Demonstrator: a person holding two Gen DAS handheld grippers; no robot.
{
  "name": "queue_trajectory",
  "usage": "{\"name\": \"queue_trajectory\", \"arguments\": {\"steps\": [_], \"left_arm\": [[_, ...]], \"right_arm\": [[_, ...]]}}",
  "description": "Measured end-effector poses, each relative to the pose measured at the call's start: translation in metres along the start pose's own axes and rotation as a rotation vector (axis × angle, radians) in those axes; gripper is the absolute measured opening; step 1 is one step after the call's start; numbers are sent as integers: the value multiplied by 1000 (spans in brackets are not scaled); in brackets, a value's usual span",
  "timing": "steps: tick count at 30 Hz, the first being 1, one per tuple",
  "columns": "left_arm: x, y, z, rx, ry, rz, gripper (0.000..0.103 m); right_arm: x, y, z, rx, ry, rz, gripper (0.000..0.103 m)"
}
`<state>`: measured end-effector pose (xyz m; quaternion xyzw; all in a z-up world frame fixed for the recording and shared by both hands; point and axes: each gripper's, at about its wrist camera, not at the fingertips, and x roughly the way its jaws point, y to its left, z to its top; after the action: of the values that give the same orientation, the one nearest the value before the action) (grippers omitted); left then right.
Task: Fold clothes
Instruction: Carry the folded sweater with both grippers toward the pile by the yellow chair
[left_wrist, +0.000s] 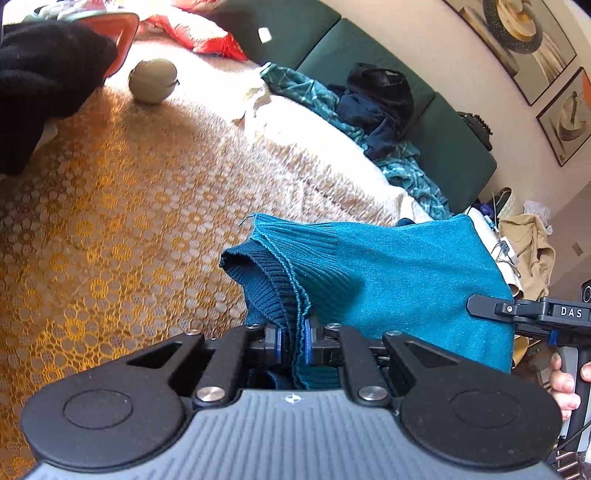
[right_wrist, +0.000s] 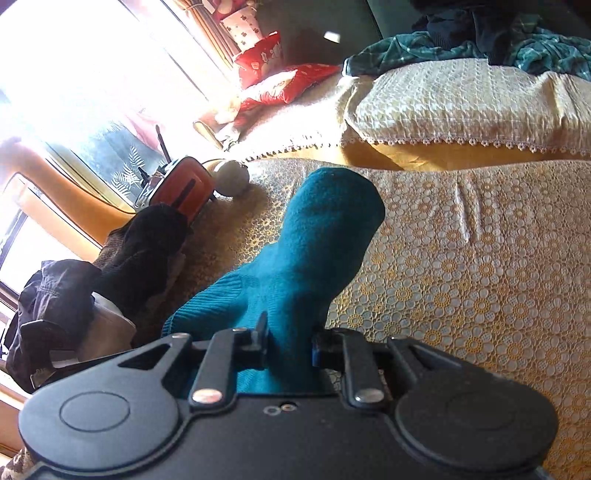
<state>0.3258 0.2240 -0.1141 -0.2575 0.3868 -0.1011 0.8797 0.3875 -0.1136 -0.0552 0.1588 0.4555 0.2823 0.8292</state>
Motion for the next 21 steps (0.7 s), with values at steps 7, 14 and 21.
{"name": "queue_trajectory", "arguments": {"steps": [7, 14, 21], "left_arm": [[-40, -12, 43, 2, -57, -3, 10], [-112, -11, 95, 36, -133, 55, 10], [-216, 11, 149, 55, -210, 182, 10]], "right_arm": [[-28, 37, 31, -13, -58, 46, 103], [-37, 107, 61, -84, -98, 117, 103], [-22, 196, 85, -131, -123, 251, 103]]}}
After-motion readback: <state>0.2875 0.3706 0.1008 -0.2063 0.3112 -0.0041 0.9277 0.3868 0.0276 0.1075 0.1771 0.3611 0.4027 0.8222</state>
